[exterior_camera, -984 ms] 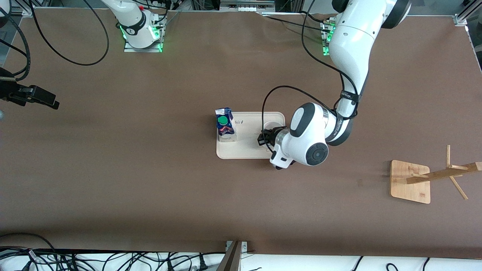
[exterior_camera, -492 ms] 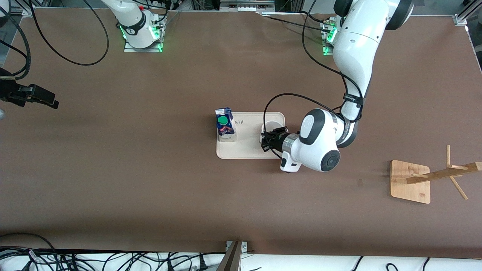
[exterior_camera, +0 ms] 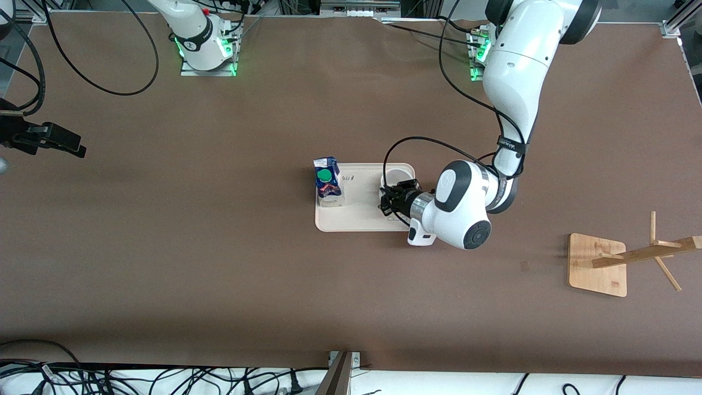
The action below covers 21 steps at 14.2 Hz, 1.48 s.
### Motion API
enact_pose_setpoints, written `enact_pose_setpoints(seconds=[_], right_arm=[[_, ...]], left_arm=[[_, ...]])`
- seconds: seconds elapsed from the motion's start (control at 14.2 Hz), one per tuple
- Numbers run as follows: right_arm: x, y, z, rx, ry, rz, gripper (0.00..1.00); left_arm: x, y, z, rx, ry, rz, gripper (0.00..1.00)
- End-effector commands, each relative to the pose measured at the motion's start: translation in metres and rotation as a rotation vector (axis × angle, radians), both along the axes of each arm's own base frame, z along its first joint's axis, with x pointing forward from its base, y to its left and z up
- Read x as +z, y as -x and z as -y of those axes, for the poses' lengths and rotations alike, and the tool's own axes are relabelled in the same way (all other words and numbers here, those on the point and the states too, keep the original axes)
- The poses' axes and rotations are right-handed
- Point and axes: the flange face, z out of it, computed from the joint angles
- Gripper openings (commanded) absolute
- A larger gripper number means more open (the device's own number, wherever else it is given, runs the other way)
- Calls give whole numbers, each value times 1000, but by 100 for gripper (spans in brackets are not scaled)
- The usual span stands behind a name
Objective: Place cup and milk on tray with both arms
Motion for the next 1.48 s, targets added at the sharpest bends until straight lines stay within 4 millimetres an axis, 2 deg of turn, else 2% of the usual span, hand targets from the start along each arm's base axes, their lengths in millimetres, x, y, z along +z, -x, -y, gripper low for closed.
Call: enact_pose_setpoints(seconds=[0.0,0.14,0.21,0.28,0.49,0.63,0.84,0.98,1.19,1.27,1.41], right_arm=[[2,5,4,12,2,-6,100],[1,5,4,12,1,-8,100],[1,5,4,11,1,-8,100],[2,5,5,11,0,-6,100],[1,5,6,9,-2,-8,100],[0,4,6,9,-2,-11,100],[-2,4,12,-3,-4,-12,100],[-2,4,13,-6,-2,-12,100],[-2,4,13,-8,-2,-12,100],[-2,4,13,-9,-2,-12,100],[-2,4,13,-9,-2,-12,100]], left_arm=[[4,4,-1,3,6,-19,0],[6,3,0,-2,13,-14,9],[7,2,-1,-2,17,-4,36],[12,0,-2,-39,41,31,99],[27,-9,-17,-67,76,84,100],[64,-19,-34,-55,82,132,100],[140,-34,-86,-61,28,234,100],[186,-35,-135,-8,31,286,100],[255,-20,-211,27,49,395,100],[275,-11,-236,-24,-22,451,100],[317,7,-266,-228,-140,588,100]])
